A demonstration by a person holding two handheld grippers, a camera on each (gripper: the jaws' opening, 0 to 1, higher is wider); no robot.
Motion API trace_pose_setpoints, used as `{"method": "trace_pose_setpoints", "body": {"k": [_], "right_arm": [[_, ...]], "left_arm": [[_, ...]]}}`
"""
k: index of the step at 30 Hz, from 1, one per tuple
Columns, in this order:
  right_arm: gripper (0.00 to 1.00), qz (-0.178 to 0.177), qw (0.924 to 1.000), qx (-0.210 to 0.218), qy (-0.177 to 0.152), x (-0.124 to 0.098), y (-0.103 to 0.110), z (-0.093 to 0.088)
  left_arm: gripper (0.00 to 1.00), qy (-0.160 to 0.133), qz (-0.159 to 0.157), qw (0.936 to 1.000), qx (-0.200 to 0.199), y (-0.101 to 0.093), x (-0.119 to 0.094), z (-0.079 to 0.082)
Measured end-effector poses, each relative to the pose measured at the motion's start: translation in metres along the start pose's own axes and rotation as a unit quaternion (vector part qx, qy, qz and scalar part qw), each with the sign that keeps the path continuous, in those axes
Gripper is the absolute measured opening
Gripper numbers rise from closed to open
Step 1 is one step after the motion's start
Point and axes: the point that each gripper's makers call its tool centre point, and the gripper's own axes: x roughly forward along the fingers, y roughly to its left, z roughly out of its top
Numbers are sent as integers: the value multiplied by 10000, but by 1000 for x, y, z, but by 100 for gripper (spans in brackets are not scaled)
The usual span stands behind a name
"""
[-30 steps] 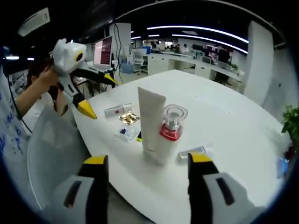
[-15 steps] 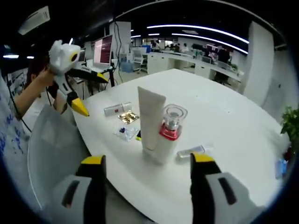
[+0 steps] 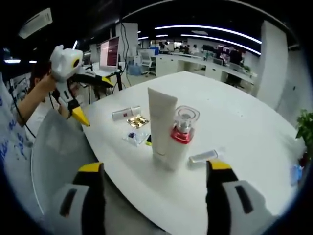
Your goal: Arrange the skincare products in the storage area until every visible bottle or jar stands upright without overlapping.
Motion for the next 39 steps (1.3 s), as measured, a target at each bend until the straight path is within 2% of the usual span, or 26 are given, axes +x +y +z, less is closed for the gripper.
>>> {"method": "trace_pose_setpoints", "body": {"k": [5,14,22,34,39], "right_arm": [[98,23,10000,26,21,2,0,-2],[100,76,10000,-40,-1,5,-2,1],[100,43,10000,-8,40,5,-14,-3],[100,136,9991,-44,401,5,-22,-18],[100,197,9953,-543,773,4,-25,-26]], "left_arm": [[97,-121,-13,9999,7,1,0,1],[97,-56,-83,9999,38,-1,-1,-3],[97,-206,-139,9997,-41,0,-1,0],[97,-248,-197,9995,-88,-4,-1,1],[97,-285,-247,9992,-137,-6,0,2]]}}
